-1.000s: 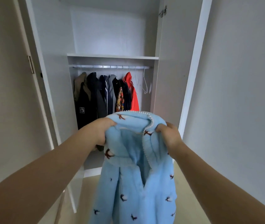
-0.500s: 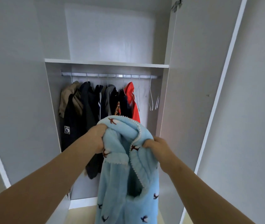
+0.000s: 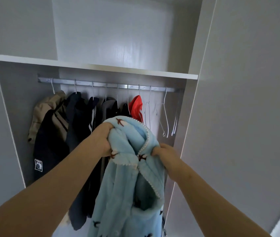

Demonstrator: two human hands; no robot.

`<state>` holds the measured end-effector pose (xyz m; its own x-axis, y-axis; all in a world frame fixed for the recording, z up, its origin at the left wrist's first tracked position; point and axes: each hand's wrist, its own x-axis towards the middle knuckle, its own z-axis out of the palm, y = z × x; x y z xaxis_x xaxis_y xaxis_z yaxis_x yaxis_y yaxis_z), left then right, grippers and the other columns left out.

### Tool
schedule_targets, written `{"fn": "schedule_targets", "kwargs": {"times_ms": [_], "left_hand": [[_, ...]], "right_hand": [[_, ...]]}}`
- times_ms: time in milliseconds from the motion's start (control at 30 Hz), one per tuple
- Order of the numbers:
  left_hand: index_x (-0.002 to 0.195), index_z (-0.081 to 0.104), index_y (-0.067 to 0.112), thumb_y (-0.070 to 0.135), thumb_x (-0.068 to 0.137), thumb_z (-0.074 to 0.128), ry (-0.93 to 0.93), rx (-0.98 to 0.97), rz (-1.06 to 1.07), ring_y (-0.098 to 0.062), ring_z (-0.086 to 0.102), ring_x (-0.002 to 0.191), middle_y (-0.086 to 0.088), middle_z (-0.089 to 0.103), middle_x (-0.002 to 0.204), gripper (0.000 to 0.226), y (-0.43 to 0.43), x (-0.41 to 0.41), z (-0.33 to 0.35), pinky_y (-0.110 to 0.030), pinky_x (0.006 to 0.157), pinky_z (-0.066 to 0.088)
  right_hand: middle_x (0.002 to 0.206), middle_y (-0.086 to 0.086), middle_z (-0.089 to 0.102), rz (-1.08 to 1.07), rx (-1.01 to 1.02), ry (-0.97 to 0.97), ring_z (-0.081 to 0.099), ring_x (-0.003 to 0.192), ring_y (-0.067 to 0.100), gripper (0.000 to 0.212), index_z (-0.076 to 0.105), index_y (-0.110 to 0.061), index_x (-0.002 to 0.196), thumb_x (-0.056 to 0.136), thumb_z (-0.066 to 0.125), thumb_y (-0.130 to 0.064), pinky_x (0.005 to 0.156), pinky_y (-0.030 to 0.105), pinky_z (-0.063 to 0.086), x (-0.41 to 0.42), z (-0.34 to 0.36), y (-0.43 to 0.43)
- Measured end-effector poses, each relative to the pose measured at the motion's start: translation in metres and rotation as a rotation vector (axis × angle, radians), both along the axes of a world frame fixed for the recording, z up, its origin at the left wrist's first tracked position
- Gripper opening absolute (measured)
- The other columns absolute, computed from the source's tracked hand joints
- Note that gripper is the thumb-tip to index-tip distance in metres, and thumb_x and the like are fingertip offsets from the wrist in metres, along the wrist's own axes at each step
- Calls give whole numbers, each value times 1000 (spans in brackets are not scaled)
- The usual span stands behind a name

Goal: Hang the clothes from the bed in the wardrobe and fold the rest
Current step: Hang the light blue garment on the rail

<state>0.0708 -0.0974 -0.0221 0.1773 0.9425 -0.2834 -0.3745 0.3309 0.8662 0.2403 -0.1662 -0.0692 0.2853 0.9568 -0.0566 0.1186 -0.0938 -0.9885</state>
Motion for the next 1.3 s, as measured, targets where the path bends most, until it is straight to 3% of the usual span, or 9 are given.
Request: {"fn": "schedule_targets", "kwargs": {"times_ms": [67,267,400,533,633,800,867,1067,1300], "left_hand": [[74,57,7,18,88,55,11,-50,-8,-21,57,60,-8,62,57,18,21,2,0,-29,62,50],[70,59,6,14,87,50,-10,-41,33,-21,55,60,-6,60,44,21,87,15,-11,-31,55,45],[69,66,3,14,85,52,-61,-3,43,-25,60,64,-10,64,62,24,141,26,-17,-33,58,48],[79,63,4,16,89,44,-131,19,57,-26,61,63,-11,65,62,24,193,45,-18,-38,68,51],[79,62,4,18,91,41,-149,21,69,-25,65,49,-11,66,57,28,224,54,-21,-37,63,50],[73,67,2,16,86,46,-132,-10,56,-28,63,58,-12,65,62,28,259,60,-30,-33,53,54],[79,65,3,17,86,47,-122,-20,41,-28,62,61,-12,66,64,24,267,61,-31,-34,57,51],[79,66,3,18,84,52,-118,-39,-21,-28,66,53,-13,68,62,21,278,62,-35,-32,48,53],[90,65,2,21,86,54,-95,-33,-113,-30,60,75,-15,64,80,22,267,46,-28,-39,65,48]], "right_hand": [[76,3,65,-23,-4,-5,60,77,21,30,63,-20,78,79,46,4,61,26,47,12,-4,38],[76,6,59,-145,18,20,51,61,16,32,58,-14,80,88,34,7,51,22,42,46,-8,147],[78,6,57,-250,57,-113,46,58,14,33,61,-6,102,89,33,7,48,21,36,74,-11,214],[112,14,55,-194,5,-209,46,72,15,40,46,-4,129,90,44,1,59,23,37,98,-10,273],[95,10,51,-104,-95,-55,43,67,13,55,26,-7,141,91,49,-6,64,26,39,105,-9,306],[65,8,47,-19,-137,186,41,49,13,8,45,-10,99,94,43,-5,38,14,32,110,-11,335],[43,0,40,-38,-78,259,33,33,9,17,49,-10,78,94,44,-6,33,12,24,111,-10,344],[35,-8,34,-97,103,206,26,27,5,18,57,-15,82,94,45,-10,32,12,20,106,3,351],[36,-9,31,-172,190,102,25,29,5,21,61,-14,79,93,46,-8,32,13,20,82,1,316]]}}
